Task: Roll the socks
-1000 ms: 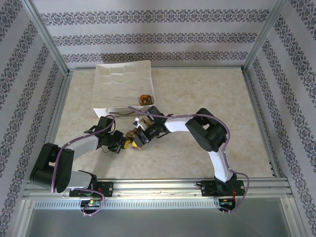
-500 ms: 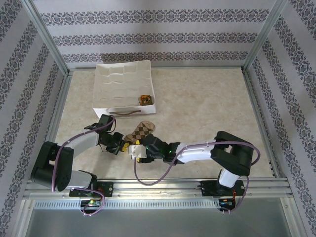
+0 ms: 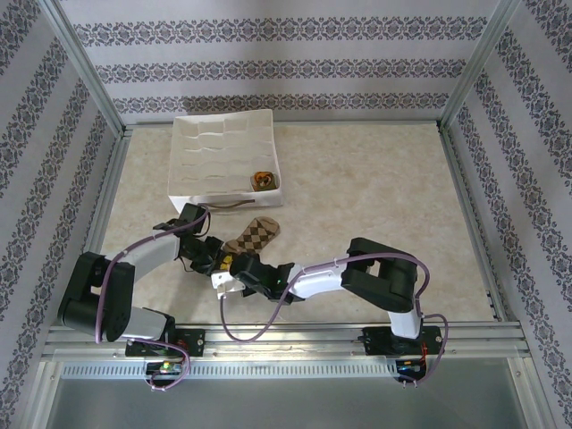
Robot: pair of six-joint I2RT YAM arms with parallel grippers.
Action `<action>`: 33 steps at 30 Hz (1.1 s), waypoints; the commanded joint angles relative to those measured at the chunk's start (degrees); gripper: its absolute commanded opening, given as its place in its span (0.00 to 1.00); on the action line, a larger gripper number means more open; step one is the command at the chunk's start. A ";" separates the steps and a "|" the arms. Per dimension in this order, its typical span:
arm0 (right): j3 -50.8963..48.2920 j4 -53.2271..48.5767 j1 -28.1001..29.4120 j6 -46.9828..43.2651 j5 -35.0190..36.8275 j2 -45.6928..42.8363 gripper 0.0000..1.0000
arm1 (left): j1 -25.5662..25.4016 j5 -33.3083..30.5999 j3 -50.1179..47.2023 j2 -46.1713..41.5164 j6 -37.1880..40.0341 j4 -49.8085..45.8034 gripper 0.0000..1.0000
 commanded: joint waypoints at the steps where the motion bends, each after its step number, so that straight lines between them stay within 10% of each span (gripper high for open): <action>1: -0.67 -9.75 -2.65 7.24 -4.56 0.71 0.00 | -0.27 -0.75 0.88 -2.26 0.76 -6.18 0.34; 8: -1.30 -15.83 -8.45 18.96 -23.34 -0.70 0.00 | 1.22 -1.99 2.27 -9.21 -1.23 -6.32 0.71; 33: 0.27 -7.72 -28.49 51.90 -65.44 9.71 0.00 | -0.91 3.10 -3.90 -4.59 -3.54 15.10 0.54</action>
